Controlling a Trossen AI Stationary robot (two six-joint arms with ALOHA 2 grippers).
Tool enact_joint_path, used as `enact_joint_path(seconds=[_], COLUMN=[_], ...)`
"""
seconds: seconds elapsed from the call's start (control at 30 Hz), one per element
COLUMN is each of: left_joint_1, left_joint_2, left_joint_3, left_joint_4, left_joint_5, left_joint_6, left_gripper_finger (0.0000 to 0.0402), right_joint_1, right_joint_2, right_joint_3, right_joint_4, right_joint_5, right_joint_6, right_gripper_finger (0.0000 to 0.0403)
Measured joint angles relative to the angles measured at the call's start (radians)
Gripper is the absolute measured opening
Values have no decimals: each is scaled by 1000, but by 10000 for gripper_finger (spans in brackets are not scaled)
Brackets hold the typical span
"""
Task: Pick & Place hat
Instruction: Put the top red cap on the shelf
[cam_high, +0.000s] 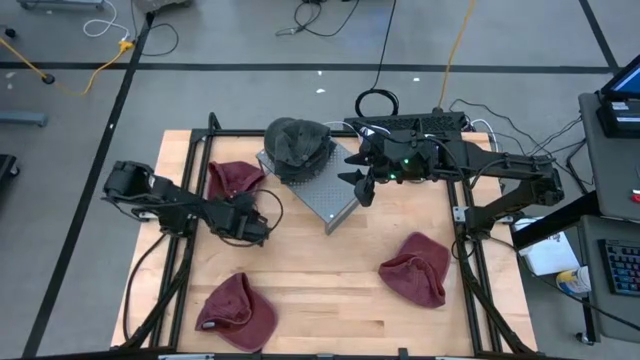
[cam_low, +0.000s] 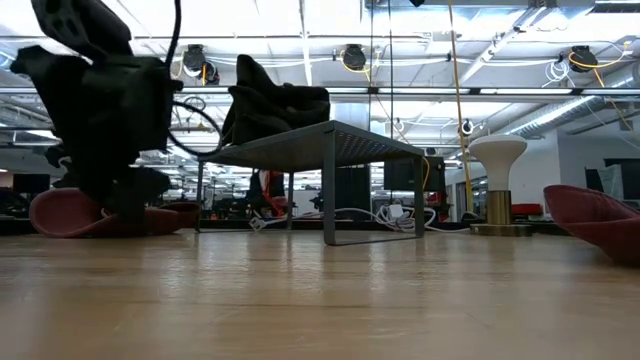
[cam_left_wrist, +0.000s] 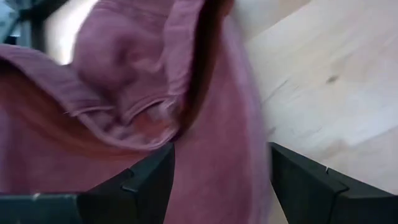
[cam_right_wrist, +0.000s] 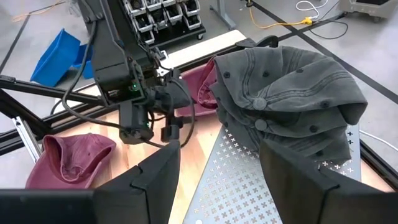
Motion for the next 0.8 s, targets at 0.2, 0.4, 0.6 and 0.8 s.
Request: enact_joint_path(seconds=[0.2,0.4,0.6,0.8], left_joint_1=[24,27,37,56], left_joint_2=[14,15,15,13], left_joint_3=[0,0,0,2], left_joint_4=[61,65,54,48], left_joint_5=[32,26,37,77], left_joint_6=[-1,-8,-20,-17], left_gripper_finger=[255,241,149,48], right_joint_1=[0,0,0,0], right_joint_2=[0,0,0,0], right_joint_3=[0,0,0,0], right_joint_4=[4,19,44,45], right_joint_5=[-2,-2,-2,-3], right_joint_6=[0,0,1,52], right_gripper_finger=[212,212,212,212])
